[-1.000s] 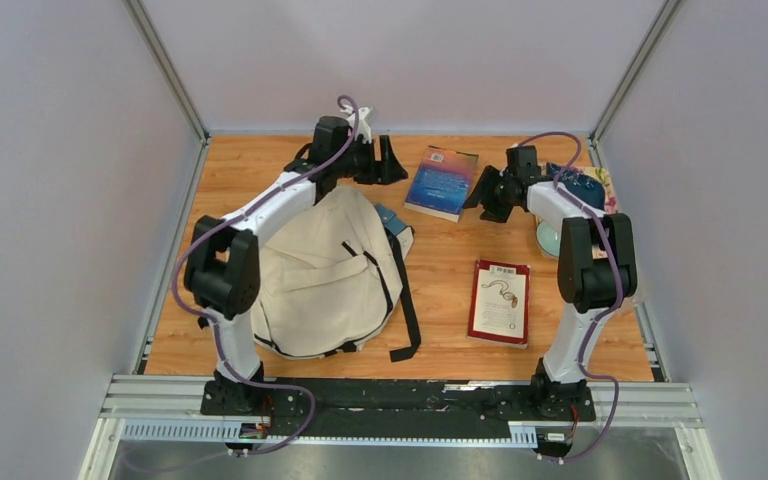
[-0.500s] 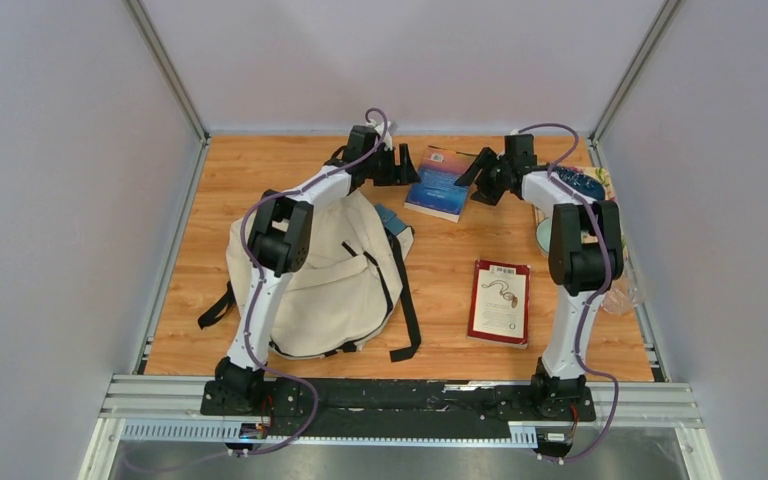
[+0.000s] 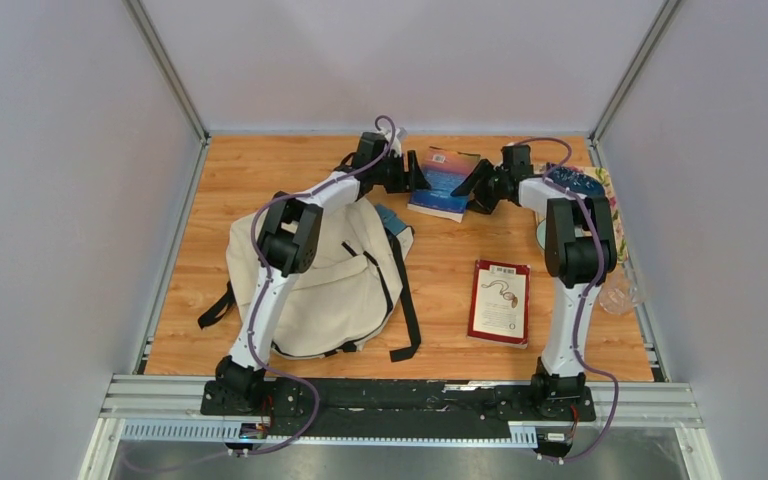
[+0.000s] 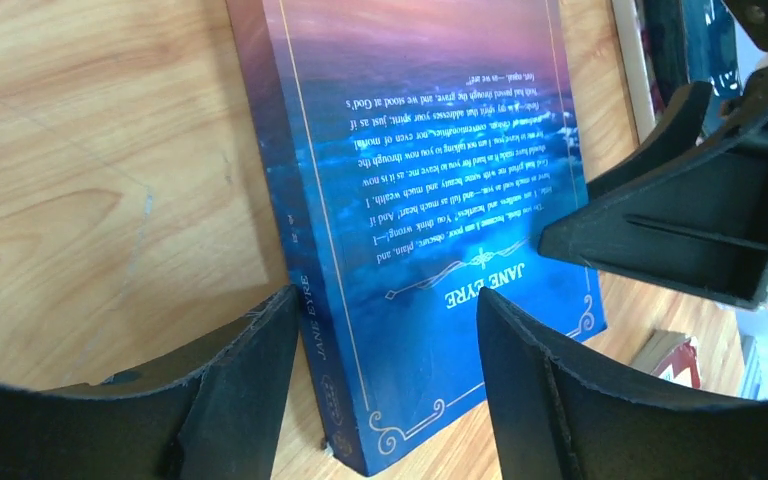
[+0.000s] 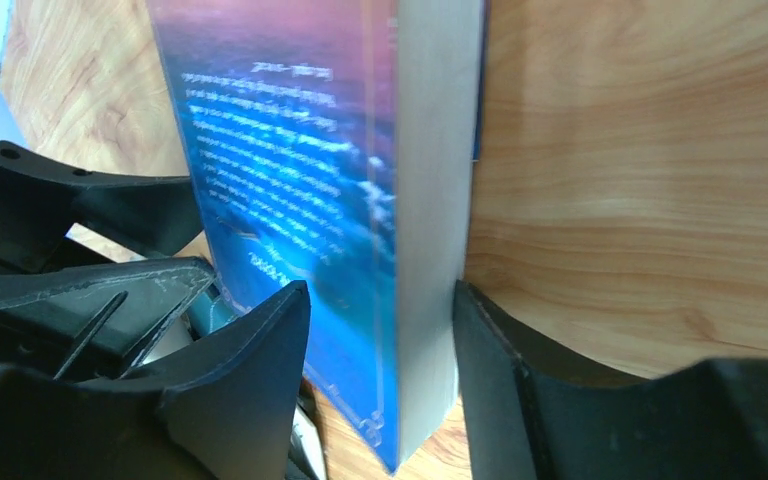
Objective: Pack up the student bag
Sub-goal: Pick up the book from the center of the board.
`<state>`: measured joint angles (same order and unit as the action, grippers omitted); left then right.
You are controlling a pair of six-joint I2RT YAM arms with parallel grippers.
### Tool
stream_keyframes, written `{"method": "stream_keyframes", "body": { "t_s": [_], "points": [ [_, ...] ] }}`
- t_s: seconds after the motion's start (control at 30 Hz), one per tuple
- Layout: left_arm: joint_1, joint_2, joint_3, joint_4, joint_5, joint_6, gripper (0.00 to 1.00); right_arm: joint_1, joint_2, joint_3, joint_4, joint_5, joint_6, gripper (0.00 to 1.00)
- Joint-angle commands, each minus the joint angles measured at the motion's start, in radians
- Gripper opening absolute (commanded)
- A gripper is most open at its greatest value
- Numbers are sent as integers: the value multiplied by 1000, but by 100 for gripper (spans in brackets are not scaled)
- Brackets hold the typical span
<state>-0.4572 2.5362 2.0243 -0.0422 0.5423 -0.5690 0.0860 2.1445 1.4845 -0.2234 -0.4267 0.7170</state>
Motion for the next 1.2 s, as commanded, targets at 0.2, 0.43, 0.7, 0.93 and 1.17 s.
{"method": "stream_keyframes", "body": {
  "t_s": [0.2,0.43,0.7,0.93,1.17],
  "points": [
    [-150,-144,-211,-48,88,-8,46,0,-176,-282,163,-119,16,26],
    [-199,-234,-282,-90,64,9,31,0,-313,-434,214,-184,19,26],
    [-221,-260,-325,-90,67,-2,22,0,-350,-487,301,-253,64,33],
    [-228,-287,-317,-126,70,24,22,-2,-409,-484,198,-184,27,0],
    [-224,-471,-360,-196,-62,106,71,-29,-592,-501,144,-179,18,0]
  ]
}}
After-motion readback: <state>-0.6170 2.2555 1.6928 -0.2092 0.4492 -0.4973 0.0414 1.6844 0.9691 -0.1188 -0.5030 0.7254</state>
